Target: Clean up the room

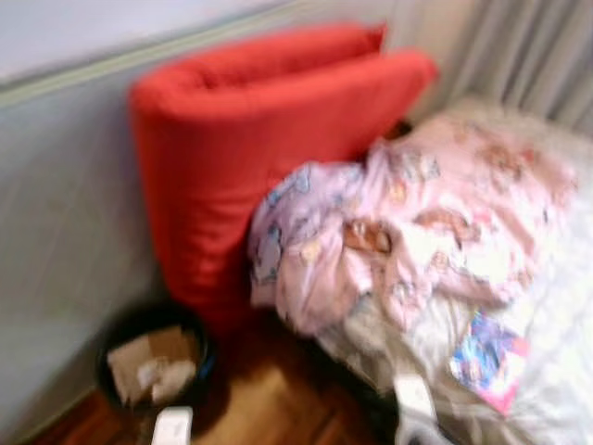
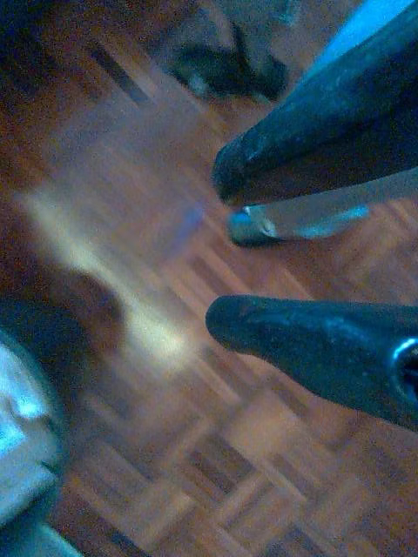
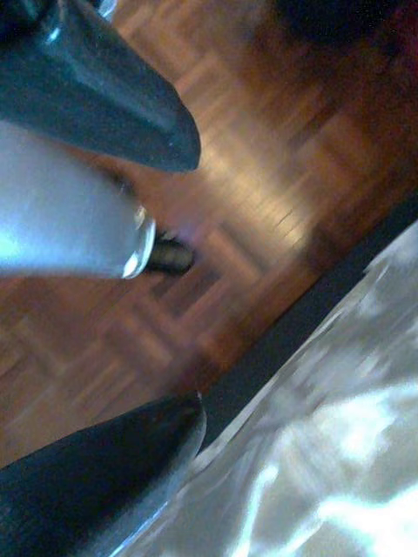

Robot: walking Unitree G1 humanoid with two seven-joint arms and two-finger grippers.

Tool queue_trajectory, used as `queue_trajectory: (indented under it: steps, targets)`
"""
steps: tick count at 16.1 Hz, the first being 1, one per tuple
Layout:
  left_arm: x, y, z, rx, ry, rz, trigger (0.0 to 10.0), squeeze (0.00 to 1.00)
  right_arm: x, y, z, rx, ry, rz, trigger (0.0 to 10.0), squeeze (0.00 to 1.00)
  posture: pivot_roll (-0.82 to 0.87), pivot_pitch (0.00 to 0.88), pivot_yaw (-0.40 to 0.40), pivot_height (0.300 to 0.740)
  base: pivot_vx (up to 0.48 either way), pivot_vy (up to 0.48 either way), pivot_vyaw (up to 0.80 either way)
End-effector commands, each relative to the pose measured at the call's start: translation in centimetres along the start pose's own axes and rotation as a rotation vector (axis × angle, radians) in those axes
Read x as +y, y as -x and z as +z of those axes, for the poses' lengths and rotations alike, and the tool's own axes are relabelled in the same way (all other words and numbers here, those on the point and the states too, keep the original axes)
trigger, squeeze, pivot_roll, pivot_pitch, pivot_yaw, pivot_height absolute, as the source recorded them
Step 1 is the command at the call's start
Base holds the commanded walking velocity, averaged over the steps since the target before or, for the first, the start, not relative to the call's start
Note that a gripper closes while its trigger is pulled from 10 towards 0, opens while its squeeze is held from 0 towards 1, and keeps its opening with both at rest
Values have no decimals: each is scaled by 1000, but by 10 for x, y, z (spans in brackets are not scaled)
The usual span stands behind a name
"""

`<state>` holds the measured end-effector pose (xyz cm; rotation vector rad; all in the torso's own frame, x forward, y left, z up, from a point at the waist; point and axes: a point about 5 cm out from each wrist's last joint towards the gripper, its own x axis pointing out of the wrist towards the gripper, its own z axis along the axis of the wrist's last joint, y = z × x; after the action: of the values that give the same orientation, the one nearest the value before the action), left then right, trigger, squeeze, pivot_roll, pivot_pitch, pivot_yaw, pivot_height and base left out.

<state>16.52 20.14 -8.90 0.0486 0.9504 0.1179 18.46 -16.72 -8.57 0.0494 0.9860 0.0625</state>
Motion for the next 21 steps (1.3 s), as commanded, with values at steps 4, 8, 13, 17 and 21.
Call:
queue_trajectory:
  steps: [4, 8, 13, 17, 21]
  targets:
    - [-1, 3, -13, 50, -17, -7, 10000, 0, 1, -1, 6, -16, -1, 0, 10000, 0, 45, 41, -40, 740, 0, 0, -720]
    - [0, 3, -13, 50, -16, -8, 10000, 0, 1, -1, 5, -18, 0, 2, 10000, 0, 43, 39, -36, 740, 0, 0, -719]
    - [1, 2, -12, 48, -12, -4, 10000, 0, 2, -1, 6, -20, -4, 3, 10000, 0, 47, 55, -33, 740, 0, 0, -716]
    - [2, 2, -12, 46, -11, -2, 10000, 0, 2, -1, 8, -44, -27, -12, 10000, 0, 43, 61, -32, 740, 0, 0, -537]
    - [1, 2, -12, 47, -7, -1, 10000, 0, -1, 0, 15, -138, -69, -52, 10000, 0, 30, 65, -35, 740, 0, 0, 0]
